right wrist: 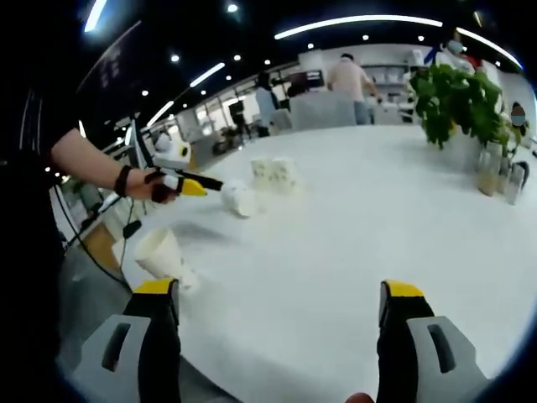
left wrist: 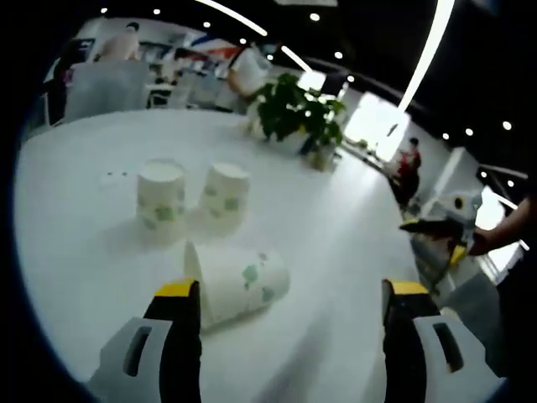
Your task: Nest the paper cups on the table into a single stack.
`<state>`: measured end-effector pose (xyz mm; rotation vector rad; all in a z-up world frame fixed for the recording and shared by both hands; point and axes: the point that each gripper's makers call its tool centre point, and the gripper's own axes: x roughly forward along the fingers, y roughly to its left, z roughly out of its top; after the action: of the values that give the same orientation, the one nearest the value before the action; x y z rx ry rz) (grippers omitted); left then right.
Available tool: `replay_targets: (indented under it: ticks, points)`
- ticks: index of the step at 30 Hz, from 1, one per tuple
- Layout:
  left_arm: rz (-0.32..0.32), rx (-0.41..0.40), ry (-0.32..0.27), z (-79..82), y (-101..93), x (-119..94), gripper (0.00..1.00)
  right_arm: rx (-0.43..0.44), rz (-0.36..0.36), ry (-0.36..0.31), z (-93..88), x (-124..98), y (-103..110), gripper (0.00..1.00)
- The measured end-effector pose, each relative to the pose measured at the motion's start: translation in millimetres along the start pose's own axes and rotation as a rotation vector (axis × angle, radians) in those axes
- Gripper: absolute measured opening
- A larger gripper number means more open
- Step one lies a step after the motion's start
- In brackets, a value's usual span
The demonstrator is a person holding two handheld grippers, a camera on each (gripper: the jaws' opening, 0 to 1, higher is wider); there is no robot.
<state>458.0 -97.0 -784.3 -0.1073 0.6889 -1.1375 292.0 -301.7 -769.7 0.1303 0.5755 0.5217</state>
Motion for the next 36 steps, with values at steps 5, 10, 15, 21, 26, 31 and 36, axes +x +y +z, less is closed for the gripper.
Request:
replay_targets:
  ticks: [5,10,15,21,26,31,36]
  points:
    - [-0.019,-0.007,-0.001,-0.3,-3.4,1.2,0.84,0.002,-0.003,0.001,0.7,-0.3,0.2,0.98]
    - [-0.034,-0.023,-0.009,0.2,-4.8,1.5,0.78,-0.002,0.001,0.003,2.8,-1.1,1.8,0.97]
    - [-0.041,-0.028,-0.005,-1.1,-6.6,2.0,0.72,-0.005,0.004,0.007,2.4,-1.2,0.4,0.97]
    - [-0.021,-0.064,-0.027,-0.4,-1.6,2.2,0.53,-0.006,0.005,0.014,1.4,-0.9,0.9,0.97]
    - [-0.035,-0.071,-0.048,2.1,-3.1,2.0,0.44,-0.006,0.004,0.011,4.3,-0.6,0.0,0.97]
    - [-0.049,-0.089,-0.057,1.7,-5.0,1.4,0.34,-0.008,0.003,0.009,6.3,-0.3,-0.2,0.97]
    - [-0.054,-0.123,-0.057,-2.3,-6.4,4.6,0.31,-0.012,0.003,0.012,6.8,-0.6,1.2,0.97]
